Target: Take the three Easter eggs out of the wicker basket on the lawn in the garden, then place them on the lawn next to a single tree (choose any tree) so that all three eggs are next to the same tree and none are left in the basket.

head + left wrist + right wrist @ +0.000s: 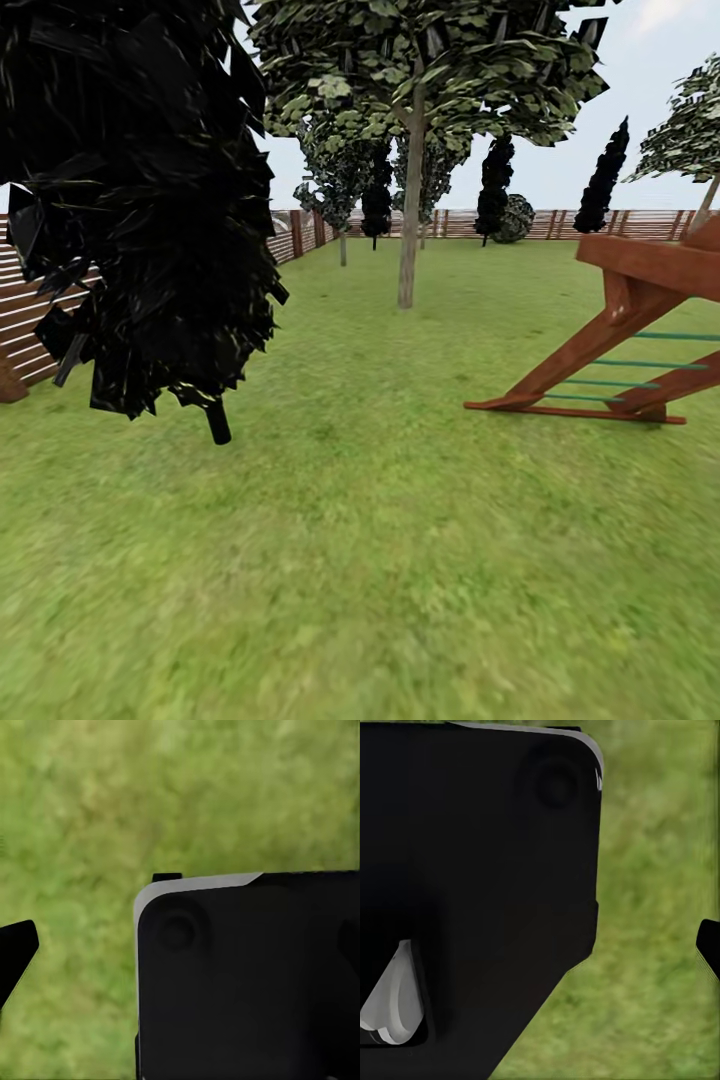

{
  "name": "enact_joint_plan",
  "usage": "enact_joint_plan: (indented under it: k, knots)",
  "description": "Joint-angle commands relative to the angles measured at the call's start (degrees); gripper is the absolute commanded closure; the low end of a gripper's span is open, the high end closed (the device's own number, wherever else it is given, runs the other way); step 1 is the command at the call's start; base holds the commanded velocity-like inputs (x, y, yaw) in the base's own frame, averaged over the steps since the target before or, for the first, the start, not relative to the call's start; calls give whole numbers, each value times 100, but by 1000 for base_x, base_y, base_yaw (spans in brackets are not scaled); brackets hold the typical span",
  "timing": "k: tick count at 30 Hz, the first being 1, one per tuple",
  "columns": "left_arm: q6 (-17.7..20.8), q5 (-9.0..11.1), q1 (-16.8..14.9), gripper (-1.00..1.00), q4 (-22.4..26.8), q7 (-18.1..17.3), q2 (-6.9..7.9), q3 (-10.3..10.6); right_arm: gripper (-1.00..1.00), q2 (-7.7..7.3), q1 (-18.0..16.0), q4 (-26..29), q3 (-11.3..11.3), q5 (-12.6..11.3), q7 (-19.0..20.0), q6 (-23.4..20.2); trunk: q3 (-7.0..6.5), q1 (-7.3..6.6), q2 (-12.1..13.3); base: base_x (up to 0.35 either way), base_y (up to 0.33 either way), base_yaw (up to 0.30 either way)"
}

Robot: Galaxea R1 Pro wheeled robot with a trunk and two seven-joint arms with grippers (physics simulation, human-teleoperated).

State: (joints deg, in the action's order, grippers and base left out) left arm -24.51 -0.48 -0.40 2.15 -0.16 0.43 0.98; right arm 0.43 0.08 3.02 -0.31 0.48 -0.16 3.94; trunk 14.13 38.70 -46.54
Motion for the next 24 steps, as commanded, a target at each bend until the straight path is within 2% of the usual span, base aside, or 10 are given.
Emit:
enact_joint_plan:
  k: [1, 13, 24]
  knots:
    - [-19, -4, -3, -100, -4, -2, 1, 8, -100, 1, 1, 5, -4, 5, -2, 11, 6, 4, -4, 306, 0, 0]
    - [-19, -4, -3, -100, -4, -2, 0, 8, -100, 1, 1, 6, -4, 5, -2, 11, 6, 4, -4, 305, -3, 0]
    - [-19, -4, -3, -100, -4, -2, -2, 8, -100, 1, 1, 5, -4, 5, -2, 11, 6, 4, -4, 303, -81, 0]
